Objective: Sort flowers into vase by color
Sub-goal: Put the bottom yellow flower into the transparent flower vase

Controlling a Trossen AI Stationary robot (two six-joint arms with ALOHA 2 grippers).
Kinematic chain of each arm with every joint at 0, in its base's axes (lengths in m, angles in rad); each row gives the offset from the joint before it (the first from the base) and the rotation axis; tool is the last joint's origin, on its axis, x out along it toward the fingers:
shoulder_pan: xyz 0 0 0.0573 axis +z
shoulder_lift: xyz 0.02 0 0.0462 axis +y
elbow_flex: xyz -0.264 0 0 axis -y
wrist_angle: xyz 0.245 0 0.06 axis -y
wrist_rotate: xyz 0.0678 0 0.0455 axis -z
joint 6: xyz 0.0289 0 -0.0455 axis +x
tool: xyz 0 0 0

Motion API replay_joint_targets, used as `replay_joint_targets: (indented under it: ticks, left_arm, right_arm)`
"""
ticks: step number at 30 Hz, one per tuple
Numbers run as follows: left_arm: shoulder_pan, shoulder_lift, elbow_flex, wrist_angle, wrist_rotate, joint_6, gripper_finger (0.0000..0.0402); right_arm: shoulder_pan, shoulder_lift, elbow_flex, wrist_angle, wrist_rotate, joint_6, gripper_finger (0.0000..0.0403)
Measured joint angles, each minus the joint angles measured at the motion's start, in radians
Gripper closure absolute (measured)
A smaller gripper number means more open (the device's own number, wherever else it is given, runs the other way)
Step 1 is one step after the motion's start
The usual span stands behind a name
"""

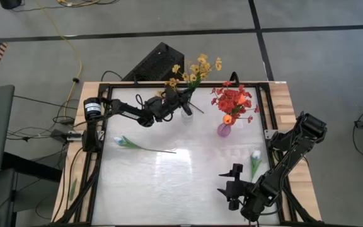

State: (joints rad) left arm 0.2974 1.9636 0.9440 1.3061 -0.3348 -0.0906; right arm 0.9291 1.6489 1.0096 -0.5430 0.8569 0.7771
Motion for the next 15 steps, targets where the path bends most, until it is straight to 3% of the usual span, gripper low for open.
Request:
replay_joint_targets:
  ticks: [6, 10, 15]
  left_arm:
    - [0.0, 0.0, -0.101, 0.076, -0.031, 0.004, 0.0399]
    - [0.003, 0.001, -0.157, 0.134, 0.025, 0.006, 0.0399]
    - [-0.005, 0.001, -0.162, 0.083, 0.097, 0.0, 0.0384]
  right_arm:
    - [-0.002, 0.0, 0.0, 0.004, -0.005, 0.001, 0.0097]
    - [-0.002, 0.0, 0.0, 0.006, -0.005, 0.001, 0.0097]
    - [-0.002, 0.0, 0.0, 0.006, -0.005, 0.005, 0.0097]
